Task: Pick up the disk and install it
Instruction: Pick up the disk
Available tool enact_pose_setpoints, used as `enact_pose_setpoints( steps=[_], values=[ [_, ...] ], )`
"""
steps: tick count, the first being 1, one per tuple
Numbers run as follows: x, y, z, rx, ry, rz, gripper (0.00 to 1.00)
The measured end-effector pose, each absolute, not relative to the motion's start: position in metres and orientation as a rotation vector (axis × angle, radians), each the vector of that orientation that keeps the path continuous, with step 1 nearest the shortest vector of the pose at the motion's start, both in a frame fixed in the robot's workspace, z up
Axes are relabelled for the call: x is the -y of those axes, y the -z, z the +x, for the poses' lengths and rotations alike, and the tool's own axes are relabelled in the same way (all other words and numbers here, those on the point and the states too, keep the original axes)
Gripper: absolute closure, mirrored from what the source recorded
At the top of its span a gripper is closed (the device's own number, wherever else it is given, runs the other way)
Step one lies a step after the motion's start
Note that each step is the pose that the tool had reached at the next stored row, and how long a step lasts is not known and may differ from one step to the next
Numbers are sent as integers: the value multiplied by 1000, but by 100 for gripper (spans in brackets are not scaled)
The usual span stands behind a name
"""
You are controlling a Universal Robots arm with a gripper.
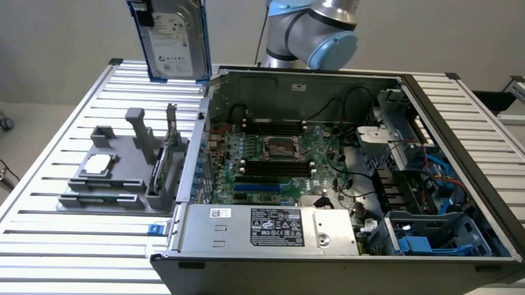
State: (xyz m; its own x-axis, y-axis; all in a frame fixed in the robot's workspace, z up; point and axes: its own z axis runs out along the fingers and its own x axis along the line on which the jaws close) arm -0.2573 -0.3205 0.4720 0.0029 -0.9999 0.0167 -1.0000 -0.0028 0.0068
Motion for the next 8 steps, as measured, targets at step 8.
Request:
enact_pose_setpoints(
  steps=[8],
  values=[
    [334, -480, -230, 2207, -11, 2213, 67]
  ],
)
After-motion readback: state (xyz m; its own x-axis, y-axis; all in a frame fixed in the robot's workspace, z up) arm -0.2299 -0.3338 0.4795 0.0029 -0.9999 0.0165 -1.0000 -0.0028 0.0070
